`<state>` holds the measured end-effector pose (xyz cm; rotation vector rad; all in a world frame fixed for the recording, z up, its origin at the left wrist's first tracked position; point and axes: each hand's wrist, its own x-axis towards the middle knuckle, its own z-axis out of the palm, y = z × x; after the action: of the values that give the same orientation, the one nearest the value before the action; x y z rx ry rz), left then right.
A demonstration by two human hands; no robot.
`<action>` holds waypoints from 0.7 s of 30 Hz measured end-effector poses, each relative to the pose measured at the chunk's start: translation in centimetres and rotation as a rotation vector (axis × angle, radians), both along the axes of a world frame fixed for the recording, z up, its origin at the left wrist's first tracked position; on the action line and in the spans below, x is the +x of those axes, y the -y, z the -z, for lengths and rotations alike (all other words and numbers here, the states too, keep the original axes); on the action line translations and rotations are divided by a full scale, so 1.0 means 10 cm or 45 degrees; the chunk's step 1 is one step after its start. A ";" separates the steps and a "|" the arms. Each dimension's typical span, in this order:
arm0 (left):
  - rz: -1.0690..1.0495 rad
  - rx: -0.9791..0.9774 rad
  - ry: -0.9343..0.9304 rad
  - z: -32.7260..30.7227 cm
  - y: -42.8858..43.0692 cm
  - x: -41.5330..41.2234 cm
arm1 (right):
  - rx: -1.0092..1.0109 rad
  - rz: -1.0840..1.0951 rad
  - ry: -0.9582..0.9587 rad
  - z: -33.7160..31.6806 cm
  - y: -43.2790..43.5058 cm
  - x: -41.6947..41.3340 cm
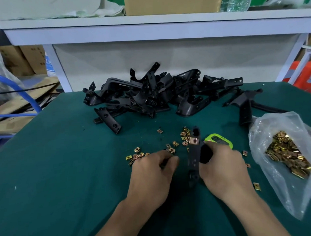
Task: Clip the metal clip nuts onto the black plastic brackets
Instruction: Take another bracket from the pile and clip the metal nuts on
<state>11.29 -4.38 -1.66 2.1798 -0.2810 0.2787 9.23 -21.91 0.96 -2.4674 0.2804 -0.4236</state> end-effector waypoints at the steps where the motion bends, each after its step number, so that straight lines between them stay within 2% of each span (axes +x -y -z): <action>1: -0.058 -0.063 -0.028 -0.02 -0.01 0.01 | -0.113 0.036 -0.026 0.01 0.00 0.00; 4: -0.135 -0.244 -0.106 -0.08 -0.06 0.04 | -0.295 0.041 -0.082 0.06 -0.03 -0.02; 9: -0.162 -0.448 -0.173 -0.12 -0.12 0.11 | -0.348 0.017 -0.053 0.17 -0.08 0.05; 15: -0.073 -0.435 -0.177 -0.06 -0.12 0.15 | -0.335 -0.067 -0.059 0.27 -0.12 0.13; 21: 0.076 -0.403 -0.386 -0.02 -0.14 0.16 | -0.341 -0.044 0.027 0.25 -0.08 0.13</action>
<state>12.86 -2.94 -1.49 1.8643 -0.1210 -0.0420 10.48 -21.13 -1.53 -2.7223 0.1812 -0.5000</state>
